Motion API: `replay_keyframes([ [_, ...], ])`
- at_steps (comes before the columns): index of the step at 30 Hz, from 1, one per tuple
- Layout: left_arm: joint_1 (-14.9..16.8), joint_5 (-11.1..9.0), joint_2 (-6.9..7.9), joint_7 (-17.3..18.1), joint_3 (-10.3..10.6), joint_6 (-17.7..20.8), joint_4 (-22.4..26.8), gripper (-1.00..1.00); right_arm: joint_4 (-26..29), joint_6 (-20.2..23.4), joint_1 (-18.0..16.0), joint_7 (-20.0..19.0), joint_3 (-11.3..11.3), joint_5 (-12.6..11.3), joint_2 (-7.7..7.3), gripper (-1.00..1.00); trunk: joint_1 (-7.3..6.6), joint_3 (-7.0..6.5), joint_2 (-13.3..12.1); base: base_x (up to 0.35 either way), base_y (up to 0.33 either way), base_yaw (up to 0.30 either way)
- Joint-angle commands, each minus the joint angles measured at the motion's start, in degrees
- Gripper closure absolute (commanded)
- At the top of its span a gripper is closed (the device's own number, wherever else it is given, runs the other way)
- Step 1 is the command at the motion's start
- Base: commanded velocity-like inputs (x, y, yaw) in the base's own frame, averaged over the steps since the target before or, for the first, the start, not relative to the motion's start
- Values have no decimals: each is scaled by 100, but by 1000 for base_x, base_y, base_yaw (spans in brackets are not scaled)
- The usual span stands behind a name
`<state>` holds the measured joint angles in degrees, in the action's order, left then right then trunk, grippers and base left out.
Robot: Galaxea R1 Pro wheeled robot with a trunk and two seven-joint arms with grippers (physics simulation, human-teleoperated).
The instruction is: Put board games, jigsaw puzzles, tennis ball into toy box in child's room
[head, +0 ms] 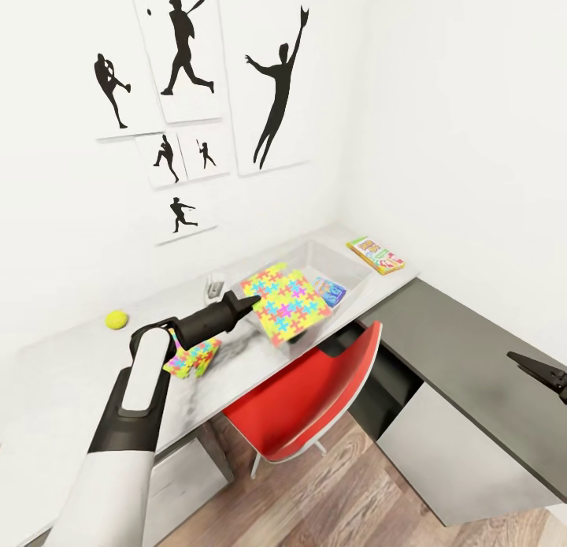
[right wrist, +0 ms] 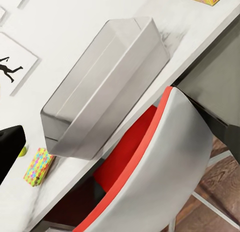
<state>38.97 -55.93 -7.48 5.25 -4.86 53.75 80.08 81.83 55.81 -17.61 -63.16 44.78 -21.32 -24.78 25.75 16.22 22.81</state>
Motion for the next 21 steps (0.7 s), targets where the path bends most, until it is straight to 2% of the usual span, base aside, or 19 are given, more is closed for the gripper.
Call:
replay_keyframes([
  [1, 6, 56, -7, 55, -18, 35, 18, 100, -1, 24, -6, -20, 5, 5, -1, -100, 3, 10, 11, 0, 0, 0],
  [21, 4, 51, -7, 55, -30, 39, 130, 100, -1, 21, -6, -21, 4, 5, -1, -100, 3, 10, 11, 0, 0, 0],
])
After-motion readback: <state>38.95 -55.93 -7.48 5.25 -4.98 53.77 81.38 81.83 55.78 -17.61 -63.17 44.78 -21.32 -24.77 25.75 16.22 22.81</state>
